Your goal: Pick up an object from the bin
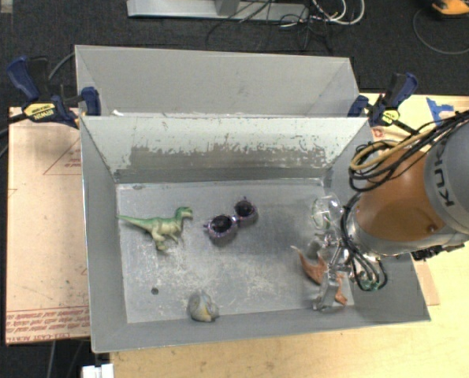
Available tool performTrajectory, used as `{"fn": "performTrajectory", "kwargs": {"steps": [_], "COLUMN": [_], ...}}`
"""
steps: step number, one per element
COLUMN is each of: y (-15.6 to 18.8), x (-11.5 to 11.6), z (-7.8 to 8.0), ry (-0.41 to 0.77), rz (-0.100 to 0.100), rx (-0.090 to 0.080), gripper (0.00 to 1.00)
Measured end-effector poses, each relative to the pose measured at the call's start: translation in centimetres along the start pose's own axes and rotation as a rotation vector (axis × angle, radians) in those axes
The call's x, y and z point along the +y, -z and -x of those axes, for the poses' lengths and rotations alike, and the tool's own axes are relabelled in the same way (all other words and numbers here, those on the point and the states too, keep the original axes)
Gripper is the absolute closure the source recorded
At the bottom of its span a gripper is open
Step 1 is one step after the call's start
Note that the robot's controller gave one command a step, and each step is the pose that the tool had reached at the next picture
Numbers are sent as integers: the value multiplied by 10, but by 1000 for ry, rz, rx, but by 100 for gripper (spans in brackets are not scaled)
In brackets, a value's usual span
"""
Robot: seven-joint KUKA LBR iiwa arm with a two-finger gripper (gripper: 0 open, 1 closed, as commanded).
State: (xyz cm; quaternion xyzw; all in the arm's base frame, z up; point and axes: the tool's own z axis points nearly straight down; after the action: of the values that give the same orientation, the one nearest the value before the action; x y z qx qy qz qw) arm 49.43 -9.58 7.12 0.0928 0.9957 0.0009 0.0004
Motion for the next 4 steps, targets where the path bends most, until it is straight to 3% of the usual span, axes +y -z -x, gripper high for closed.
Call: {"fn": "performTrajectory", "kwargs": {"steps": [1,2,3,4], "y": [-1,-1,64,64], "x": [-18,-18,-16,-16], "z": [3,3,-1,-1], "ry": [743,745,764,764], "rz": [3,3,4,5], "rx": [0,0,-2,-2], "gripper": [100,100,100,100]}}
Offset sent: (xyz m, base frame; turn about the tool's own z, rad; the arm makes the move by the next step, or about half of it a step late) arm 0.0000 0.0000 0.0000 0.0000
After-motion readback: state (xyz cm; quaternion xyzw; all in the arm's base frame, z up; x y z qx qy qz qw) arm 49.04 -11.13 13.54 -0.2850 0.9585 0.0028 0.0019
